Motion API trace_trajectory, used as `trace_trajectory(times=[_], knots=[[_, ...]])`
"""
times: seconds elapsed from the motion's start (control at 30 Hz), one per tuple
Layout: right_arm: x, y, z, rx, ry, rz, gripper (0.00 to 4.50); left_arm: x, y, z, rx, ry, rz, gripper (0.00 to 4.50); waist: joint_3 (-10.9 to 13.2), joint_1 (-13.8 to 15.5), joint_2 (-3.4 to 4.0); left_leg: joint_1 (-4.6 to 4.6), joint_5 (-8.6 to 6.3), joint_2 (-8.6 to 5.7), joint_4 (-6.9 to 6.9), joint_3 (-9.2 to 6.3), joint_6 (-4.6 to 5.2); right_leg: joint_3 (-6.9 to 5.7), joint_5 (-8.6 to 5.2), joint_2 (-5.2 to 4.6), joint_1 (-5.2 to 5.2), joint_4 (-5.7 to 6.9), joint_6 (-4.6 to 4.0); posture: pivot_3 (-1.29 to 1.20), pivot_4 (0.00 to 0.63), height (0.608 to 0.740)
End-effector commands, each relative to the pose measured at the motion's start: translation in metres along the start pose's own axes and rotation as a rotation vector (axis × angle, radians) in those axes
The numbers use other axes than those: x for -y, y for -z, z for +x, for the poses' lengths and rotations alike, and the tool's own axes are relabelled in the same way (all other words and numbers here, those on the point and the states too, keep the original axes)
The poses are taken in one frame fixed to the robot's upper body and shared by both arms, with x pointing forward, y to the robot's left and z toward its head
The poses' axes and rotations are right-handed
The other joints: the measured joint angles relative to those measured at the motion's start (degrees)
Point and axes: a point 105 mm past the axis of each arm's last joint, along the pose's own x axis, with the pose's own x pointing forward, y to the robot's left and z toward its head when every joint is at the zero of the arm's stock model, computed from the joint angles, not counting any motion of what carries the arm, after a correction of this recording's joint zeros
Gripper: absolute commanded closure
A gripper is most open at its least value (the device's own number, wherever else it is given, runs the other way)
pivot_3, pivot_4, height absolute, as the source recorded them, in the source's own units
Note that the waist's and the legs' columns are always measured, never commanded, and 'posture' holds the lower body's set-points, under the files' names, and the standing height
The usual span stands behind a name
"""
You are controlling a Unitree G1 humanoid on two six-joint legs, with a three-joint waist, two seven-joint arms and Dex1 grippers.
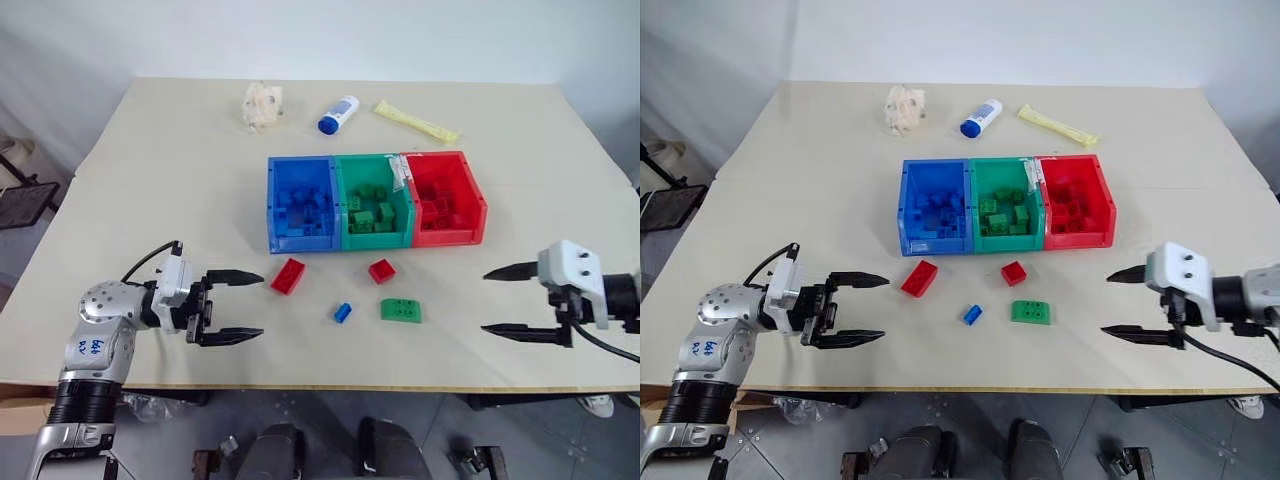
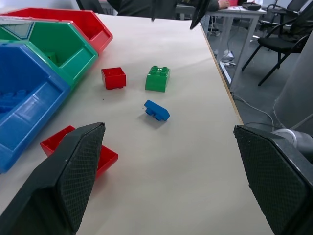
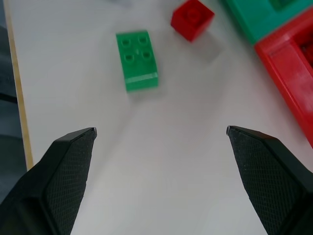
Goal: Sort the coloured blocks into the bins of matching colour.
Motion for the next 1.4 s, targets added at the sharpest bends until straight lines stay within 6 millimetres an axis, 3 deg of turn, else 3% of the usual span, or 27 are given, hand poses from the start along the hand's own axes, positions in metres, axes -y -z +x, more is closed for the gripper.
trace_trajectory(times=[0.03, 0.27, 0.47, 0.57, 0.8, 0.9, 1.17, 1.37, 1.4], knots=[[-0.005, -0.011, 0.031, 0.031, -0.041, -0.035, 0.03, 0.001, -0.006, 0.004, 0.019, 0.027, 0.043, 0.0, 0.0, 0.0, 0.0, -0.01, 0.0, 0.0, 0.0, 0.0, 0.0, -0.01, 0.0, 0.0, 0.0, -0.02, 0.0, 0.0, 0.15, 0.74], [0.004, -0.018, 0.072, 0.09, -0.05, -0.035, 0.03, 0.0, -0.003, 0.006, 0.024, 0.043, 0.049, 0.0, 0.0, 0.2, 0.01, -0.02, 0.0, -0.06, 0.01, -0.06, 0.0, -0.09, 0.0, 0.12, 0.0, 0.02, 0.0, 0.0, 0.15, 0.74], [-0.007, -0.003, 0.1, 0.02, -0.124, -0.007, 0.03, 0.0, 0.001, 0.011, 0.028, 0.053, 0.051, 0.0, 0.0, 0.1, 0.01, -0.02, 0.0, -0.07, 0.0, -0.1, 0.0, -0.13, 0.0, 0.2, 0.02, 0.03, 0.0, 0.0, 0.15, 0.74], [-0.008, -0.009, 0.103, 0.058, -0.12, -0.003, 0.63, -0.002, 0.001, 0.012, 0.031, 0.052, 0.056, 0.0, 0.0, 0.0, 0.0, -0.01, 0.0, -0.06, 0.01, -0.09, 0.0, -0.13, 0.0, 0.23, 0.02, 0.04, 0.0, 0.0, 0.15, 0.74], [-0.003, -0.014, 0.108, 0.075, -0.088, -0.02, 3.03, -0.006, 0.001, 0.011, 0.032, 0.046, 0.067, 0.0, 0.0, 0.0, 0.0, 0.0, 0.0, -0.05, 0.0, -0.09, 0.0, -0.13, 0.0, 0.24, 0.02, 0.05, 0.0, 0.0, 0.15, 0.74], [-0.001, -0.019, 0.106, 0.093, -0.071, -0.024, 3.02, -0.008, 0.002, 0.011, 0.031, 0.046, 0.068, 0.0, 0.0, -0.1, 0.0, -0.01, 0.0, -0.06, 0.0, -0.09, 0.0, -0.13, 0.0, 0.24, 0.02, 0.06, 0.0, 0.0, 0.15, 0.74], [0.036, -0.07, 0.082, 0.262, 0.066, -0.029, 3.02, -0.018, 0.003, 0.013, 0.029, 0.042, 0.073, 0.0, 0.0, -0.1, 0.01, -0.01, 0.0, -0.06, 0.01, -0.08, 0.01, -0.13, 0.0, 0.26, -0.01, 0.09, 0.0, 0.0, 0.15, 0.74], [0.096, -0.097, 0.088, 0.333, 0.267, -0.062, 3.02, -0.022, 0.002, 0.023, 0.046, 0.043, 0.079, 0.0, 0.0, -1.1, 0.0, -0.03, 0.02, -0.12, -0.02, -0.05, 0.03, -0.17, 0.0, 0.26, -0.06, 0.18, 0.0, 0.0, 0.15, 0.74], [0.104, -0.099, 0.093, 0.33, 0.291, -0.06, 2.67, -0.021, 0.002, 0.025, 0.05, 0.046, 0.079, 0.0, 0.0, -1.2, 0.0, -0.03, 0.02, -0.13, -0.01, -0.06, 0.03, -0.18, 0.0, 0.27, -0.08, 0.23, 0.0, 0.0, 0.15, 0.74]])
